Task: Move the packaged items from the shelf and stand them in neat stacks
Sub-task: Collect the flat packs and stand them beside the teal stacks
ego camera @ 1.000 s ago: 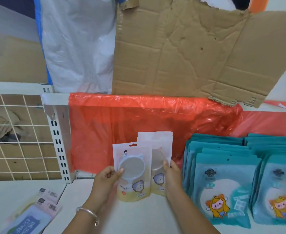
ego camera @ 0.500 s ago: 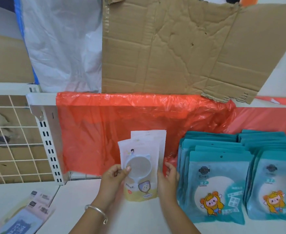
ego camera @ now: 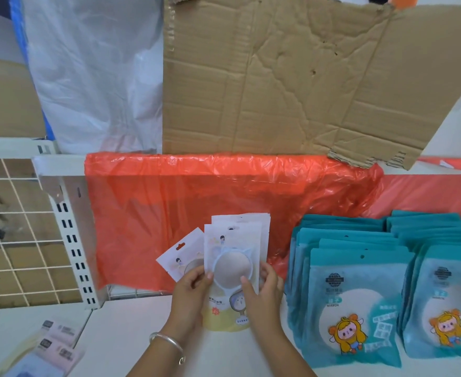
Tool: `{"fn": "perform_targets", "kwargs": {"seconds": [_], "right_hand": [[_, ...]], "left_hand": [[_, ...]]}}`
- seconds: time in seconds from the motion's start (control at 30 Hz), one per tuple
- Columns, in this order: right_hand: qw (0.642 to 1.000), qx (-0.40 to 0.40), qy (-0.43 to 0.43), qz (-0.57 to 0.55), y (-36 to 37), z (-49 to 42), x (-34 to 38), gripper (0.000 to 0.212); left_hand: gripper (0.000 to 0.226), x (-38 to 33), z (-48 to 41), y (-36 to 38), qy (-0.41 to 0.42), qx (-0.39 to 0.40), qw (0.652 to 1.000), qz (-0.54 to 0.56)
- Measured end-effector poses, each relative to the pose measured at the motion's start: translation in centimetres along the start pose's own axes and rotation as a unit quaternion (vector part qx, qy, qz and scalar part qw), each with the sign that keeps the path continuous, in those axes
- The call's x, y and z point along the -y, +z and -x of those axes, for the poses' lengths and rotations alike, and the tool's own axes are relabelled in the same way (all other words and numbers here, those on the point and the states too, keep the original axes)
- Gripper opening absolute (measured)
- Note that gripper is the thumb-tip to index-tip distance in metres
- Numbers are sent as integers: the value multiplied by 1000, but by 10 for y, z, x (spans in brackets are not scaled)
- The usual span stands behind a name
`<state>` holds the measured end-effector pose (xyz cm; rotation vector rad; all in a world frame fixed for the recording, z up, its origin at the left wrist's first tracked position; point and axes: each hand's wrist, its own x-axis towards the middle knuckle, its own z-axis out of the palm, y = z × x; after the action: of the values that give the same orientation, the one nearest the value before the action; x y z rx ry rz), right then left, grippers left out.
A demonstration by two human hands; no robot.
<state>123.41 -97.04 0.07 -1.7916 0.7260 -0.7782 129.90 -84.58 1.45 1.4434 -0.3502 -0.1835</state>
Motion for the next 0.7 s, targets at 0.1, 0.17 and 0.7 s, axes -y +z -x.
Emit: {"fn": "perform_targets", "kwargs": {"seconds": [0.1, 0.17, 0.7], "right_hand": [[1000, 4, 12, -26, -5, -11, 1, 29], [999, 13, 21, -39, -9, -16, 1, 20], [998, 27, 30, -58, -16, -16, -4, 9]], "left_hand": [[15, 2, -2, 1, 19, 1, 1000, -17], [17, 7, 0, -4, 26, -22, 999, -14], [10, 3, -11, -26, 13, -87, 996, 1]]}}
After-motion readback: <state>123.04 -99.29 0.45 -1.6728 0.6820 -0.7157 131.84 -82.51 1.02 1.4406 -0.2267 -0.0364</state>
